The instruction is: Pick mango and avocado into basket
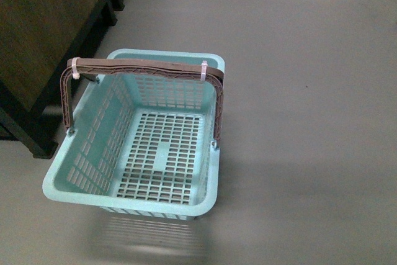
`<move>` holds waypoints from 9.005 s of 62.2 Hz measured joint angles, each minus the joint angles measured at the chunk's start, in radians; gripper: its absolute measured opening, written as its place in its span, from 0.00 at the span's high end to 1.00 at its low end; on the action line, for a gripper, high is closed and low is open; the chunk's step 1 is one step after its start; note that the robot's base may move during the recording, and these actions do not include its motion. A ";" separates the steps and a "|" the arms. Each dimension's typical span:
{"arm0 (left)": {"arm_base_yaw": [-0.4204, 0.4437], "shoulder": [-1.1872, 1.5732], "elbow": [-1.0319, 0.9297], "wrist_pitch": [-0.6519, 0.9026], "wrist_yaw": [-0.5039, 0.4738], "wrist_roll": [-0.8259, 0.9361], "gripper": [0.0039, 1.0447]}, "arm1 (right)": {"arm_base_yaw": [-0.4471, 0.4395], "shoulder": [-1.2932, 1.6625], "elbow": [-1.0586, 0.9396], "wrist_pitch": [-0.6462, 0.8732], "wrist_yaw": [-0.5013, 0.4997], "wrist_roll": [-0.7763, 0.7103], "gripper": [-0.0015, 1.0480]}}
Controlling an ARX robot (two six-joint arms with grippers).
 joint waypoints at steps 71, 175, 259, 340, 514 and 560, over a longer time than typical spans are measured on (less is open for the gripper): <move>-0.294 1.997 0.674 0.761 -0.198 -1.663 0.08 | 0.000 0.000 0.000 0.000 -0.002 0.000 0.08; -0.416 1.852 0.842 0.765 -0.322 -1.377 0.87 | 0.000 0.000 0.000 0.000 -0.002 0.000 0.08; -0.515 1.258 0.605 0.616 -0.429 -1.238 0.87 | 0.000 0.000 0.000 0.000 -0.002 0.000 0.08; -0.515 1.258 0.604 0.616 -0.427 -1.238 0.87 | 0.000 0.000 0.000 0.000 -0.002 0.000 0.08; -0.518 1.258 0.603 0.615 -0.426 -1.237 0.87 | -0.001 -0.001 0.000 0.001 -0.003 0.000 0.08; -0.518 1.258 0.603 0.615 -0.427 -1.239 0.87 | 0.000 0.000 0.000 0.000 -0.002 0.000 0.08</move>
